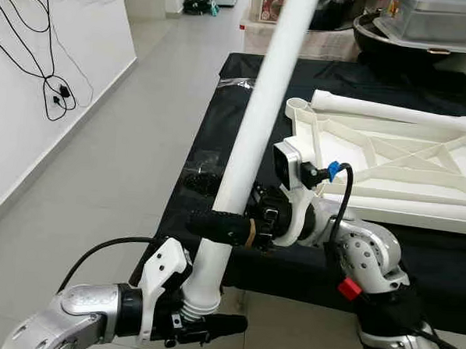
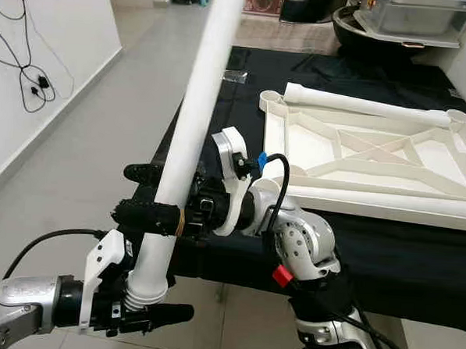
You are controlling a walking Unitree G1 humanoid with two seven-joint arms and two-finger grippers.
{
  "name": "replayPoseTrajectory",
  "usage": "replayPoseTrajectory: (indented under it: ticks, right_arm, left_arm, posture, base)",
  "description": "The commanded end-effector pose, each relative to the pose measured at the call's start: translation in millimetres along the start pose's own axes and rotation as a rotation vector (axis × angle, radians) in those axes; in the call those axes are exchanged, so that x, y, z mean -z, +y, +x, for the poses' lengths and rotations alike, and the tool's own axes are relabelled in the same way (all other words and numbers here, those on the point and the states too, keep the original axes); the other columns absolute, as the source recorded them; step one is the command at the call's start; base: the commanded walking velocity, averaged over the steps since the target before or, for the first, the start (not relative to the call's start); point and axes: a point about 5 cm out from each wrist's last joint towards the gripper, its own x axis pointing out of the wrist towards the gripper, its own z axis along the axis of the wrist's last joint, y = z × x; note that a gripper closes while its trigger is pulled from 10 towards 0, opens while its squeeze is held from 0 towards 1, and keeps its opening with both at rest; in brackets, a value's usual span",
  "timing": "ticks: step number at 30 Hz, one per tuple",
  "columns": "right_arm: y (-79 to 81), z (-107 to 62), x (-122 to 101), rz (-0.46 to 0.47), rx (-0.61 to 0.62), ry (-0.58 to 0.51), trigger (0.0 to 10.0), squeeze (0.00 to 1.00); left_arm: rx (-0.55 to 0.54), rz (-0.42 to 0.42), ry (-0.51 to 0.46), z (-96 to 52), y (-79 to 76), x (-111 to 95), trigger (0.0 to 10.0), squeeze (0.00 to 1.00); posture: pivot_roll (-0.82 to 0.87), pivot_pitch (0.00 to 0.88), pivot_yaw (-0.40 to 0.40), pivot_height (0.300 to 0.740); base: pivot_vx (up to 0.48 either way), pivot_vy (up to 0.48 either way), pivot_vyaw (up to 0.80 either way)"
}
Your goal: Building children table
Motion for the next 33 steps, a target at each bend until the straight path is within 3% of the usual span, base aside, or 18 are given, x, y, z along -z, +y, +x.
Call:
replayPoseTrajectory:
  ticks: [1,3,4,6,7,8,16,29,30,33]
  right_arm:
    - [2.5,9.7,1.0,0.000,-0.055,0.009,10.0,0.00]
    - [3.1,10.4,1.8,0.008,-0.064,0.012,10.0,0.00]
    - [3.2,10.5,2.7,0.014,-0.067,0.015,9.0,0.00]
    - [3.2,10.5,2.7,0.014,-0.067,0.015,9.0,0.00]
    - [3.5,10.5,3.4,0.024,-0.072,0.017,0.8,0.00]
    - [3.6,10.3,4.1,0.034,-0.077,0.019,0.0,0.00]
    - [3.6,8.5,4.5,0.047,-0.089,0.036,0.0,0.00]
    - [5.3,7.8,4.8,0.053,-0.095,0.039,0.0,0.00]
    - [5.2,7.7,5.0,0.052,-0.094,0.039,0.0,0.00]
    - [5.6,7.4,5.3,0.053,-0.095,0.040,0.0,0.00]
  left_arm:
    - [0.040,0.005,0.018,3.0,-6.9,1.0,10.0,0.00]
    - [0.041,0.008,0.026,1.8,-6.6,2.6,10.0,0.00]
    - [0.036,0.004,0.026,0.9,-5.7,2.6,10.0,0.00]
    - [0.036,0.004,0.026,0.9,-5.7,2.6,10.0,0.00]
    - [0.034,-0.002,0.028,-0.3,-5.7,3.1,10.0,0.00]
    - [0.036,-0.011,0.036,-1.7,-6.6,4.7,10.0,0.00]
    - [0.040,-0.025,0.085,-7.7,-11.0,15.2,10.0,0.00]
    - [-0.016,-0.030,0.121,-8.9,-0.8,17.7,10.0,0.00]
    - [-0.022,-0.033,0.124,-9.1,-0.7,18.4,10.0,1.00]
    - [-0.019,-0.025,0.113,-9.2,-1.6,18.5,10.0,1.00]
  posture:
    - [0.11,0.107,0.037,0.740]
    - [0.11,0.107,0.037,0.740]
    - [0.11,0.108,0.035,0.740]
    - [0.11,0.108,0.035,0.740]
    - [0.11,0.107,0.037,0.740]
    - [0.11,0.107,0.035,0.740]
    - [0.10,0.104,0.036,0.740]
    - [0.11,0.087,0.032,0.740]
    - [0.10,0.082,0.031,0.740]
    - [0.10,0.075,0.030,0.740]
  base:
    - [0.000,0.000,0.00]
    - [0.000,0.000,0.00]
    - [0.000,0.000,0.00]
    - [0.000,0.000,0.00]
    - [0.000,0.000,0.00]
    - [0.000,0.000,0.00]
    - [0.000,0.000,0.00]
    - [0.000,0.000,0.00]
    - [0.000,0.000,0.00]
    - [0.000,0.000,0.00]
